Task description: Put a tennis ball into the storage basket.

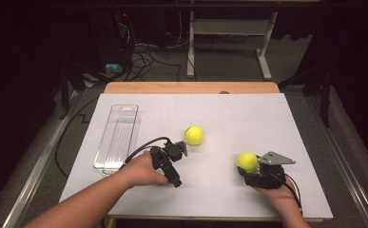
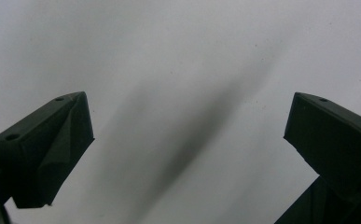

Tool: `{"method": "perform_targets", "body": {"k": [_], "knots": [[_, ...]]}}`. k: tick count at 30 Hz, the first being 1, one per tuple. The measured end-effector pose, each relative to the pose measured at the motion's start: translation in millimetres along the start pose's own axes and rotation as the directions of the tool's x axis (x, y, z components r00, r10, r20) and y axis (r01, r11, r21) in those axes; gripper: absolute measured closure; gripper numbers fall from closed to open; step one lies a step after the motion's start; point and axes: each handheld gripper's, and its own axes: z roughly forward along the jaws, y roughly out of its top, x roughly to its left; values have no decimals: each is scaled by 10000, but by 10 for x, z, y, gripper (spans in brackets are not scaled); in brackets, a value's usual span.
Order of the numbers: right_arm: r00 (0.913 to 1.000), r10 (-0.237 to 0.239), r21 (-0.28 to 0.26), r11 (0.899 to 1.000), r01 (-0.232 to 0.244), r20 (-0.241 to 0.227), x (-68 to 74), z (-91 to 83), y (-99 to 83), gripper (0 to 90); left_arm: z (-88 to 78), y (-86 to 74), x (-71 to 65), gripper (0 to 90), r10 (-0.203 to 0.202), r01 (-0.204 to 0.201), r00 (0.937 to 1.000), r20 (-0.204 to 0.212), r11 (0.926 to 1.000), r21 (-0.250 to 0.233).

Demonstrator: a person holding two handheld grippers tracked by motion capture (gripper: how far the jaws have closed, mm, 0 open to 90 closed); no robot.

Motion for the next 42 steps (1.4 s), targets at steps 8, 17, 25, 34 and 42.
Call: {"method": "perform_targets", "body": {"k": [8,17,25,34,42], "knots": [[10000,-51,-357,9994,50,0,56,-3,54,277,-69,-36,22,20,-90,91,9999,132,9999,-126],[9963,-648,-1074,9925,585,-566,369,55,238,278,-183,-62,23,20,-72,75,9999,139,9998,-184],[9877,-1034,-1427,9860,862,-1173,648,186,362,278,-241,-78,34,21,-102,105,9999,140,9997,-210],[9770,-1341,-1722,9794,1052,-1657,890,285,454,278,-391,-44,0,20,23,-20,10000,83,9991,-435],[9675,-1566,-1776,9766,1217,-1984,1047,366,462,278,-506,17,-56,16,91,-94,9999,-54,9982,-594]]}}
